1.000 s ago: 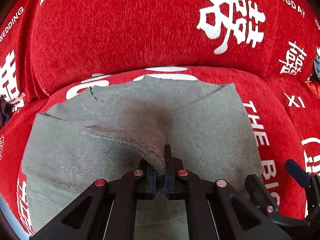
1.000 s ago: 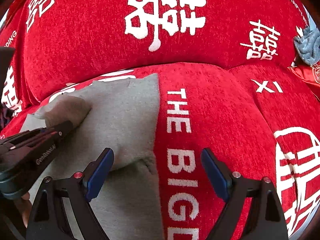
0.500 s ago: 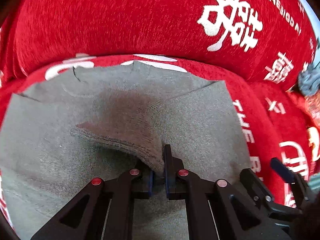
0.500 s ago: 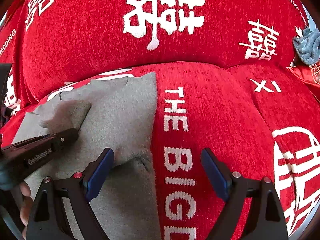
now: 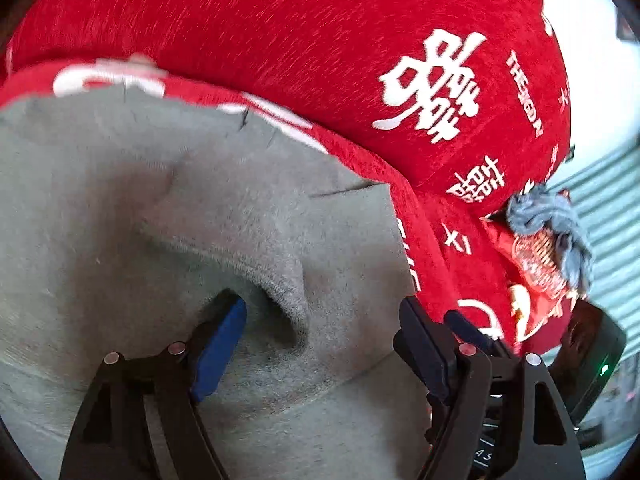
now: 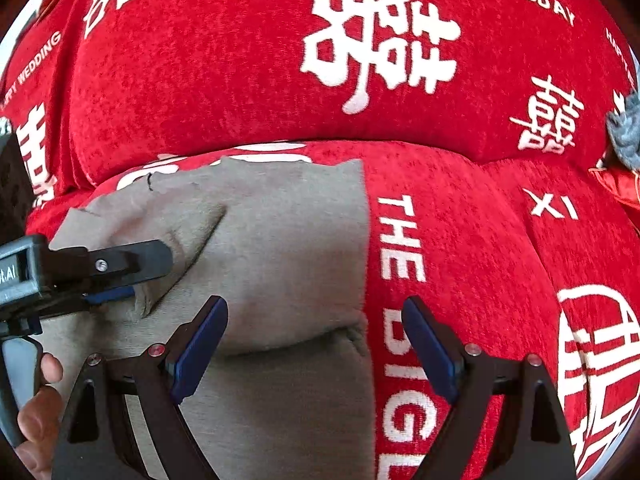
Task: Fold small clothes
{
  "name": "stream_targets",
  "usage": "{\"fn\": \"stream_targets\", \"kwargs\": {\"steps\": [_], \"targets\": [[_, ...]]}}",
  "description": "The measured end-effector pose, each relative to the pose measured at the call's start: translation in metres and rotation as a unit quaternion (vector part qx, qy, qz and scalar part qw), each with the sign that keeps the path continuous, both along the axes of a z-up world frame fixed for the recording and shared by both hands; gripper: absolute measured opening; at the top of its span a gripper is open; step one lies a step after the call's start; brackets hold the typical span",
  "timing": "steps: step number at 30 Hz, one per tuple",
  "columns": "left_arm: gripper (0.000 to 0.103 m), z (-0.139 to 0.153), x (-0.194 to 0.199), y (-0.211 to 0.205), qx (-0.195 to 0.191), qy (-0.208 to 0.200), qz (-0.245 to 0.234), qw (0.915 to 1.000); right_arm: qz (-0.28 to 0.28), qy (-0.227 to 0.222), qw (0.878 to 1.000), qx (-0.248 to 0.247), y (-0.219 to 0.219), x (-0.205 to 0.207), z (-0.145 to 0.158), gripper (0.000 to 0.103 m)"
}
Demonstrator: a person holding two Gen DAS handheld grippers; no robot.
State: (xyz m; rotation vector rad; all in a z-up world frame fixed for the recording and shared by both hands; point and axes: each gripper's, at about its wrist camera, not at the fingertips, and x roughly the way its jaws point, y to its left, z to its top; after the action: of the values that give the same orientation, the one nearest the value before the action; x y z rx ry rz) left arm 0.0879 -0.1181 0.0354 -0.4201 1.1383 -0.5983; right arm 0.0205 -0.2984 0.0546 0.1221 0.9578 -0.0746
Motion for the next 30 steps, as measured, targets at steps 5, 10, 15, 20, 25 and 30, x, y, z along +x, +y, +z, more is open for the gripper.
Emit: {"fn": "stream_targets", "kwargs": {"steps": [5,10,15,20,25,30], "targets": [[0.08,0.028,-0.008,0.025,-0.014,-0.046,0.0,0.9988,0.008,-0.005,1.0,-0.007,0.007,0.002,0.004,0.09],[0.08,0.031,-0.004,0.079,0.03,-0.064,0.069,0.9951,0.036,-0.012,0.999,0.0,0.033,0.016,0.008,0.09],[0.08,0.013,0.0,0.129,0.1,-0.051,0.148,0.9826,0.122,-0.016,0.991,-0.042,0.099,0.047,0.009,0.09],[0.08,-0.007,-0.002,0.145,0.122,-0.037,0.157,0.9794,0.162,0.029,0.985,-0.057,0.129,0.081,-0.019,0.019],[0.08,-0.01,-0.007,0.124,0.168,-0.06,0.138,0.9742,0.08,-0.002,0.997,0.011,0.074,0.075,-0.006,0.007],[0.093,-0.013,-0.011,0.087,0.22,-0.079,0.107,0.9664,0.039,-0.012,0.996,0.084,0.025,0.053,-0.009,0.008]]}}
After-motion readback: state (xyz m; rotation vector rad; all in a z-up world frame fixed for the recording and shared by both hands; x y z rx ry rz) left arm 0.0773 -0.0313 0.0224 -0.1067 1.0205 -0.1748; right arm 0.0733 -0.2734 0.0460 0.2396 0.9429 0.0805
